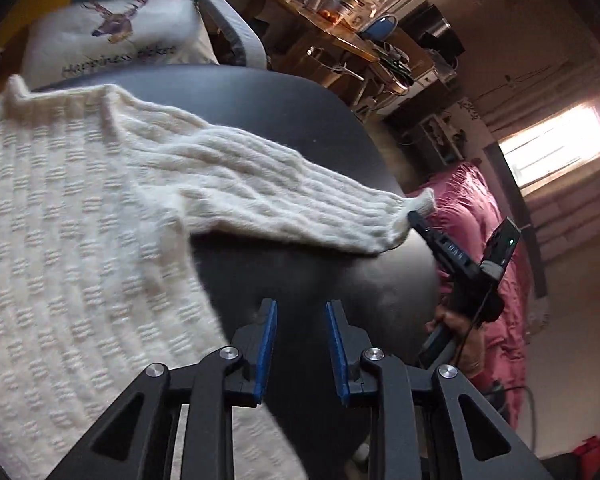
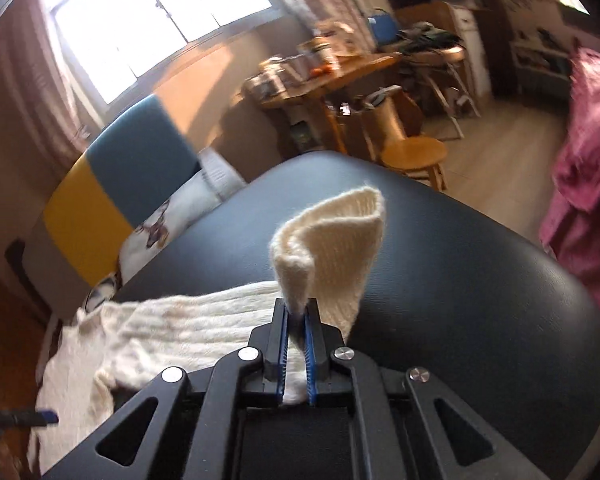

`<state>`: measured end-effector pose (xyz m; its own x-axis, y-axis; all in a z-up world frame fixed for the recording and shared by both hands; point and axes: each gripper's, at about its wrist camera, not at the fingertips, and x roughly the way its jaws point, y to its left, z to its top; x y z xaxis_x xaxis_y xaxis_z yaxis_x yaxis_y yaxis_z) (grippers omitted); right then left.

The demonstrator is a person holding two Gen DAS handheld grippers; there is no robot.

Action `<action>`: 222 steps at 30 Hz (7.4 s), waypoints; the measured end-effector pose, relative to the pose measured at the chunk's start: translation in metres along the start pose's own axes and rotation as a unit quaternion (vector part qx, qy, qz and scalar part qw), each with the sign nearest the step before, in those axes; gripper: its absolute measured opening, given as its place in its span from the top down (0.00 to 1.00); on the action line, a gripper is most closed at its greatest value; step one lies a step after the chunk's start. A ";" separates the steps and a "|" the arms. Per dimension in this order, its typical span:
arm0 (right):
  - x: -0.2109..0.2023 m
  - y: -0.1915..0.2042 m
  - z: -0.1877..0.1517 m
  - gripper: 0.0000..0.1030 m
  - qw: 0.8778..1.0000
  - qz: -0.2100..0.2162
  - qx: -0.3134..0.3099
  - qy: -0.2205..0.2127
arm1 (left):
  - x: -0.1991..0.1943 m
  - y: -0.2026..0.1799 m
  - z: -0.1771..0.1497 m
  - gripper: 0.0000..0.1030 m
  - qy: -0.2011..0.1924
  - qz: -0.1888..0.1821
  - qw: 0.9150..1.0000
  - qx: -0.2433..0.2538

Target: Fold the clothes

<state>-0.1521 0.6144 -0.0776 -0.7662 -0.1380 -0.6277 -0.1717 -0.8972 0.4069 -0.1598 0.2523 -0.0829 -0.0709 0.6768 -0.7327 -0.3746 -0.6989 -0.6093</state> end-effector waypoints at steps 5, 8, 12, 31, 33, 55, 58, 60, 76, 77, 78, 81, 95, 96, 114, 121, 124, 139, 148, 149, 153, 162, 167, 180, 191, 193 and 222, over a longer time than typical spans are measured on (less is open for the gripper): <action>0.017 0.029 -0.019 0.94 0.996 -0.004 -0.075 0.049 | 0.051 -0.032 0.052 0.60 0.043 -0.072 0.996 -0.041; 0.020 0.026 -0.029 0.94 0.996 -0.001 -0.073 0.056 | 0.091 -0.051 0.075 0.57 0.073 -0.103 0.990 -0.061; 0.017 0.031 -0.030 0.94 0.995 0.007 -0.078 0.054 | 0.135 -0.078 0.089 0.53 0.101 -0.105 0.988 -0.048; -0.014 -0.006 -0.038 0.58 0.975 0.157 0.155 0.014 | 0.082 -0.118 0.138 0.94 -0.005 -0.017 0.998 0.057; -0.007 -0.014 -0.052 0.46 0.949 0.209 0.235 0.020 | 0.044 -0.115 0.153 0.94 -0.038 -0.024 0.997 0.055; 0.143 0.129 -0.134 0.04 0.680 0.429 0.591 0.065 | -0.228 0.014 0.123 0.94 -0.230 -0.048 0.972 0.005; 0.154 0.137 -0.134 0.04 0.690 0.411 0.593 0.065 | -0.253 0.034 0.114 0.94 -0.248 -0.057 0.967 -0.002; 0.160 0.141 -0.133 0.04 0.697 0.403 0.590 0.067 | -0.268 0.049 0.107 0.94 -0.261 -0.062 0.963 -0.011; 0.151 0.164 -0.101 0.06 0.860 0.308 0.394 0.098 | -0.247 0.279 -0.001 0.94 -0.236 0.050 0.951 -0.192; 0.151 0.167 -0.101 0.06 0.866 0.302 0.386 0.103 | -0.236 0.294 -0.006 0.94 -0.222 0.060 0.952 -0.201; 0.151 0.169 -0.101 0.06 0.871 0.297 0.377 0.107 | -0.225 0.307 -0.012 0.94 -0.210 0.074 0.952 -0.212; 0.151 0.174 -0.101 0.06 0.883 0.284 0.352 0.121 | -0.203 0.340 -0.027 0.93 -0.183 0.044 0.951 -0.246; 0.145 0.202 -0.097 0.11 0.950 0.207 0.181 0.145 | -0.229 0.318 -0.019 0.92 -0.214 0.022 0.961 -0.176; 0.145 0.202 -0.097 0.11 0.952 0.205 0.174 0.149 | -0.221 0.327 -0.022 0.92 -0.194 0.032 0.962 -0.188; 0.146 0.212 -0.094 0.11 0.956 0.193 0.148 0.164 | -0.195 0.364 -0.015 0.84 -0.133 0.078 0.953 -0.261; 0.143 0.220 -0.095 0.13 0.967 0.182 0.087 0.157 | -0.205 0.341 -0.010 0.90 -0.175 0.173 0.946 -0.211; 0.142 0.221 -0.096 0.13 0.964 0.188 0.077 0.170 | -0.197 0.356 -0.011 0.85 -0.155 0.193 0.942 -0.225; 0.140 0.177 -0.020 0.13 0.933 0.262 0.142 0.200 | -0.171 0.231 -0.004 0.66 -0.185 0.126 0.969 -0.104; 0.217 0.191 -0.004 0.57 0.929 0.230 0.073 0.280 | -0.055 0.143 0.025 0.65 -0.106 0.083 0.991 0.000; 0.224 0.192 -0.005 0.57 0.927 0.231 0.069 0.287 | -0.046 0.139 0.029 0.65 -0.101 0.081 0.992 0.005; 0.236 0.205 -0.003 0.85 0.936 0.208 0.004 0.285 | -0.018 0.125 0.038 0.64 -0.087 0.102 0.990 0.035; 0.225 0.252 -0.006 0.90 0.940 0.084 -0.247 0.219 | 0.011 0.123 0.033 0.63 -0.064 0.161 0.982 0.075; 0.229 0.234 0.002 0.81 0.946 0.110 -0.196 0.234 | -0.011 0.129 0.035 0.63 -0.089 0.129 0.987 0.037; 0.164 0.261 -0.063 0.81 0.899 0.147 -0.318 0.261 | -0.060 0.194 0.015 0.63 -0.131 0.179 0.975 -0.029; 0.132 0.274 -0.085 0.77 0.920 0.097 -0.309 0.221 | -0.117 0.211 -0.015 0.62 -0.183 0.088 0.971 -0.126; 0.112 0.280 -0.093 0.75 0.929 0.142 -0.267 0.213 | -0.153 0.231 -0.044 0.61 -0.215 0.036 0.960 -0.176; 0.073 0.336 -0.235 0.74 0.934 0.184 -0.147 0.269 | -0.463 0.531 -0.440 0.58 -0.473 0.049 0.633 -0.611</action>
<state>-0.1198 0.2043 -0.1430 -0.3040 -0.5801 -0.7556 0.2799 -0.8126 0.5112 0.0806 -0.5337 -0.2009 -0.7773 0.0475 -0.6274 0.6275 -0.0138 -0.7785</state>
